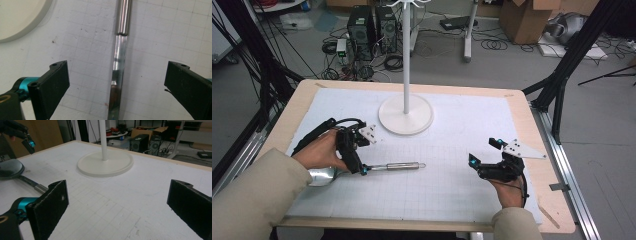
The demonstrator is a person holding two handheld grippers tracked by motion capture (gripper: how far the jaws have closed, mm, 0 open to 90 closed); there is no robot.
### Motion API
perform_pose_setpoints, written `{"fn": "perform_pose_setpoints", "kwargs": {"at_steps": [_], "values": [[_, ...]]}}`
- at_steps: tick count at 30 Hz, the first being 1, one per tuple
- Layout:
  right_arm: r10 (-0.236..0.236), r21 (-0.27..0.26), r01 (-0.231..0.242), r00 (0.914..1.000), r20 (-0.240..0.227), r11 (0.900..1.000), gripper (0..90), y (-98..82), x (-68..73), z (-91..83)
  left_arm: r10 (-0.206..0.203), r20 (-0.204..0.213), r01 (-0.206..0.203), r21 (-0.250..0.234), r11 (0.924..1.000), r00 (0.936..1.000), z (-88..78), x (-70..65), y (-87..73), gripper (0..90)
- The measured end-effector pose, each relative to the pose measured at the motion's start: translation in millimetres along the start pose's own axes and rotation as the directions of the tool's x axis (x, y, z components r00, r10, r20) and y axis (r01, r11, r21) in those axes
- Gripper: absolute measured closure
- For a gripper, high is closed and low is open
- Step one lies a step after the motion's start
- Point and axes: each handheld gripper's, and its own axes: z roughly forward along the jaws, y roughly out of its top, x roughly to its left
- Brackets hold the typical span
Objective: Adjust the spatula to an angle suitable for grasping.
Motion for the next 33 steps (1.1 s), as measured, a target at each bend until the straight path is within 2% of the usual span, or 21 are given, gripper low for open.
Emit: {"fn": "perform_pose_setpoints", "kwargs": {"at_steps": [7,9,15,18,26,33], "values": [[0.002,0.001,-0.002,1.0000,0.000,1.000,2.8,0.0,0.2,-0.1,0.032,0.012,-0.033,0.037,0.9988,0.9994,8.1,-3.2,12.8,7.7],[0.003,0.000,-0.003,1.0000,-0.001,1.000,2.8,0.0,0.2,-0.1,0.025,0.014,-0.025,0.041,0.9989,0.9996,11.5,-4.2,14.8,7.8],[0.003,-0.001,-0.003,1.0000,-0.001,1.000,2.8,0.0,0.0,-0.1,0.036,0.029,-0.038,0.080,0.9960,0.9989,23.4,-6.9,20.9,11.2],[0.001,-0.003,-0.001,1.0000,0.000,1.000,2.8,-0.1,-0.4,-0.6,0.047,0.041,-0.051,0.103,0.9933,0.9980,28.4,-6.9,21.5,14.4],[0.006,-0.004,-0.006,1.0000,-0.003,1.000,2.8,0.0,-0.2,-1.1,0.037,0.048,-0.044,0.173,0.9839,0.9982,39.7,-6.0,19.7,19.9],[0.005,-0.005,-0.005,1.0000,0.000,1.000,2.8,-0.1,-0.6,-1.4,0.018,0.087,-0.038,0.232,0.9720,0.9960,51.2,-4.0,18.9,26.3]]}}
